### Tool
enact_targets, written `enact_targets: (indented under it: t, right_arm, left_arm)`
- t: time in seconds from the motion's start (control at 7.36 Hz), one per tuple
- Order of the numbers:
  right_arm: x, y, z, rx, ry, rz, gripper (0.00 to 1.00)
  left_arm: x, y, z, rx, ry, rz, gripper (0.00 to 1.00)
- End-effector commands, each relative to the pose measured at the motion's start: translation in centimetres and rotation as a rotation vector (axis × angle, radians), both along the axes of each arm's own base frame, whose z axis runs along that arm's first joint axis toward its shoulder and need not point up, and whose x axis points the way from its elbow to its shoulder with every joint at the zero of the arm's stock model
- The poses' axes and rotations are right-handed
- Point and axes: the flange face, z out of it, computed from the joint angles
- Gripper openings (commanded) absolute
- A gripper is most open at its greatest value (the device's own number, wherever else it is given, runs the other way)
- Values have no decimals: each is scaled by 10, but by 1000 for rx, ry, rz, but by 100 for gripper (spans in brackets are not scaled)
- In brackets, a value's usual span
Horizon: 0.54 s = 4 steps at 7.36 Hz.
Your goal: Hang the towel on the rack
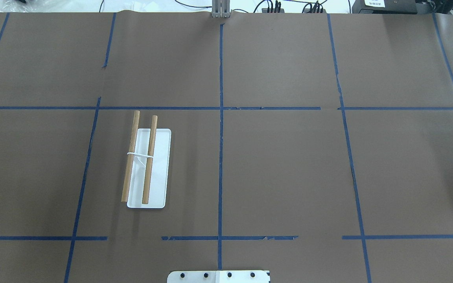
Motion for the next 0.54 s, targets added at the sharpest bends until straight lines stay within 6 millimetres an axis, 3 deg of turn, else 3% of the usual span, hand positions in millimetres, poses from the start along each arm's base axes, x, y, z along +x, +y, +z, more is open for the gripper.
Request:
enact_targets:
  t: [0.0,0.41]
  right_arm:
    - [0,-1,-1,2,0,1,100]
    - [0,-2,-12,28,-2,-2,100]
  left_arm:
    - [0,0,-1,4,0,1,100]
    - [0,-1,-4,10,2,1,100]
